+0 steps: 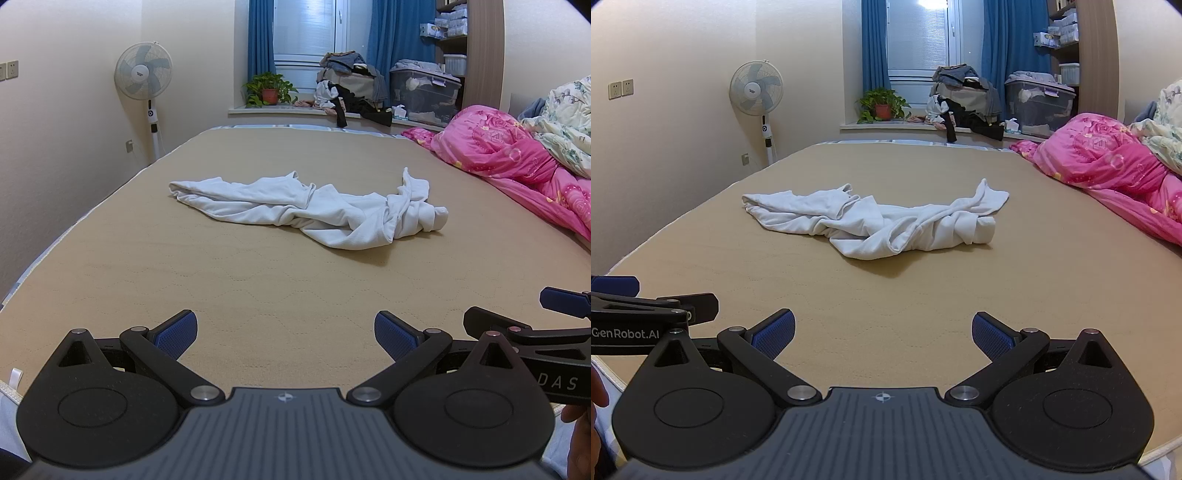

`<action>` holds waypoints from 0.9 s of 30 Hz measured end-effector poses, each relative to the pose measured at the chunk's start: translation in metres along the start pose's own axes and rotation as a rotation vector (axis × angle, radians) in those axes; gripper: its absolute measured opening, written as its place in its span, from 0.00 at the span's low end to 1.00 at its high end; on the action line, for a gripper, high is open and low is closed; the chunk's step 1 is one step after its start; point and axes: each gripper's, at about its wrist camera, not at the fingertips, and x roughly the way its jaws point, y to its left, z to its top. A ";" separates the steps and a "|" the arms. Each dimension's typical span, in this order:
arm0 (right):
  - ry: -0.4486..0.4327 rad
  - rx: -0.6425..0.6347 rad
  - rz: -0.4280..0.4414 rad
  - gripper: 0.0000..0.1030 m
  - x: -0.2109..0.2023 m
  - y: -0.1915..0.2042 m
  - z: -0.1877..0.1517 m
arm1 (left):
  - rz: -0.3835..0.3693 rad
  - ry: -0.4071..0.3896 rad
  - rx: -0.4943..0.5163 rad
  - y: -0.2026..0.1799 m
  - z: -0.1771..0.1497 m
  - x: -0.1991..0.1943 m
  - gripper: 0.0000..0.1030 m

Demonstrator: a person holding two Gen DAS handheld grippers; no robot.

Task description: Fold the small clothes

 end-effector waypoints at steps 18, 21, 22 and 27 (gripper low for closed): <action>0.038 0.151 -0.074 0.46 0.029 -0.065 0.040 | 0.076 -0.021 0.015 0.004 0.001 0.008 0.32; 0.011 0.177 -0.062 0.46 0.064 -0.077 0.047 | 0.071 0.008 0.002 0.007 0.003 0.015 0.32; 0.003 0.178 -0.056 0.46 0.073 -0.080 0.049 | 0.069 0.014 -0.005 0.008 0.004 0.017 0.33; 0.027 0.182 -0.013 0.50 0.127 -0.082 0.054 | 0.085 0.044 -0.016 0.011 0.006 0.033 0.33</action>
